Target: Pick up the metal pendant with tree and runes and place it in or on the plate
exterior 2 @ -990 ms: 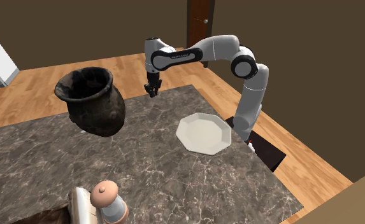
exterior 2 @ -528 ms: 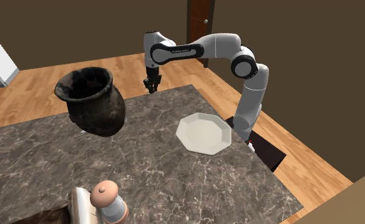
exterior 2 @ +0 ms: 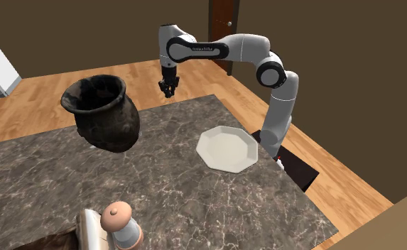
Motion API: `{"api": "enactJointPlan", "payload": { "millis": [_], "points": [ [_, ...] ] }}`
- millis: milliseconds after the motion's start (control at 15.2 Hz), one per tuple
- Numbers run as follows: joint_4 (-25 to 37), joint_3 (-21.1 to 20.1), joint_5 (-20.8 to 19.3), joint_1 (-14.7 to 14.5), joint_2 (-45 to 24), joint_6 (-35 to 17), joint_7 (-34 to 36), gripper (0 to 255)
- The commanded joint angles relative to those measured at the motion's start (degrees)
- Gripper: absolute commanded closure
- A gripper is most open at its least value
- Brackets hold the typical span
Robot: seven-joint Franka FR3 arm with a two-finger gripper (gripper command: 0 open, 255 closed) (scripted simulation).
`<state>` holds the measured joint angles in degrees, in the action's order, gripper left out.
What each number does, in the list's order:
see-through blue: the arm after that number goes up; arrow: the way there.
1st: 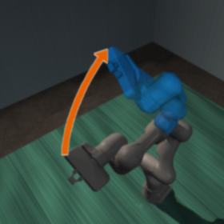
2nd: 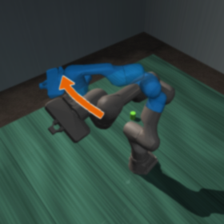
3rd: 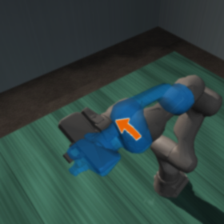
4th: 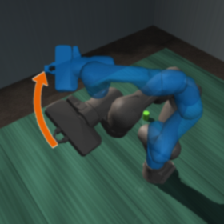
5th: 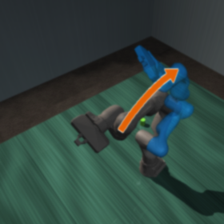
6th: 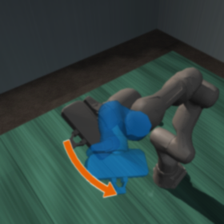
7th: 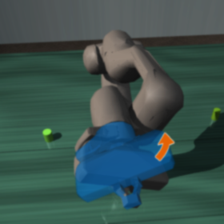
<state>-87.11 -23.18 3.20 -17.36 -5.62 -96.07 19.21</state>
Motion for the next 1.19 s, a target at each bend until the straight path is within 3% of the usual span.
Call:
{"api": "enactJointPlan", "payload": {
  "millis": [0, 462, 1122],
  "points": [
    [1.2, 0.0, -0.1, 0.0, -0.3, 0.9, 0.1, 255],
    [-16.2, -0.4, 6.3, -0.5, 15.8, -1.7, 0.1, 255],
    [-32.9, -0.7, 13.9, -5.1, 36.0, 0.3, 2.6, 255]
  ]
}}
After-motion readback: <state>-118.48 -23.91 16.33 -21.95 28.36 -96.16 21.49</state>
